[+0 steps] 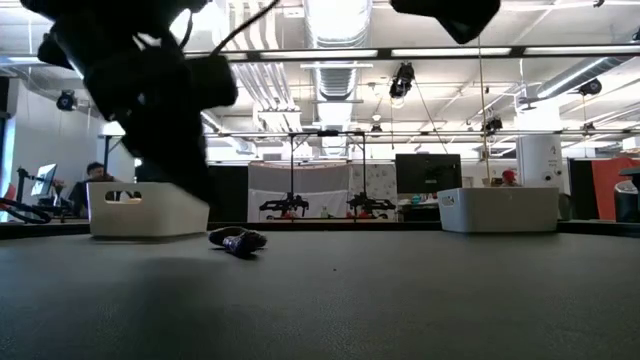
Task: Sort produce into baskets
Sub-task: Put the small eggplant into the gray bin
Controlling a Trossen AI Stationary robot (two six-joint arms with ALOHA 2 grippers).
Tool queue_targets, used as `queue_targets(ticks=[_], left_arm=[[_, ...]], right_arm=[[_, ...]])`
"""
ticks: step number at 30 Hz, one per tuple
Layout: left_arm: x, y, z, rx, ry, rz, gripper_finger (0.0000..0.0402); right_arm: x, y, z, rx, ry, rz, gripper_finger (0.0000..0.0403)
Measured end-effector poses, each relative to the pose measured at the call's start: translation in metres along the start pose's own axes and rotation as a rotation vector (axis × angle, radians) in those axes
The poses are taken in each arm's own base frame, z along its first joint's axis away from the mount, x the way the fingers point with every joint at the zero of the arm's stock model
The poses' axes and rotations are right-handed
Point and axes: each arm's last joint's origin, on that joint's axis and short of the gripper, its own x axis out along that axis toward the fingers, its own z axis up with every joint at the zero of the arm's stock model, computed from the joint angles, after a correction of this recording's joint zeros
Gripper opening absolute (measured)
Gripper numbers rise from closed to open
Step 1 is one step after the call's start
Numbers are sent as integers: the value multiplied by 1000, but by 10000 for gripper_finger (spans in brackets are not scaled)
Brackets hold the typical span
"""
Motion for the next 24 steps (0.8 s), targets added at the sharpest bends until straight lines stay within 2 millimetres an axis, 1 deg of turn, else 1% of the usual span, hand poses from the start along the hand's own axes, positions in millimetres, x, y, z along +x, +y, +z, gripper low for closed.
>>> queue_targets(ticks=[2,5,8,10,13,15,17,19,21,23,24], left_arm=[[0,-2,4,13,-53,-10,0],[-5,-2,6,32,-89,51,0],[-17,-2,6,50,-182,127,0],[-26,-1,6,45,-274,210,0],[-42,3,7,22,-471,329,0],[-51,7,6,6,-573,343,0],[-56,11,3,-5,-641,322,0],[-59,17,-4,-16,-687,297,0],[-56,22,-13,-21,-702,284,0],[-53,30,-25,-7,-682,293,0],[-52,32,-28,-10,-678,298,0]], right_arm=[[4,1,-1,-34,-3,4,364],[20,-4,-4,-46,-41,-53,364],[43,-19,-10,-12,-41,-159,364],[58,-31,-16,-7,-1,-202,364],[76,-49,-11,-6,14,-232,364],[86,-65,-4,-6,26,-220,364],[94,-83,2,-1,47,-210,364],[104,-101,5,-37,74,-233,364],[112,-116,5,-135,95,-257,364],[126,-127,5,-228,120,-266,364],[131,-132,4,-257,128,-268,364]])
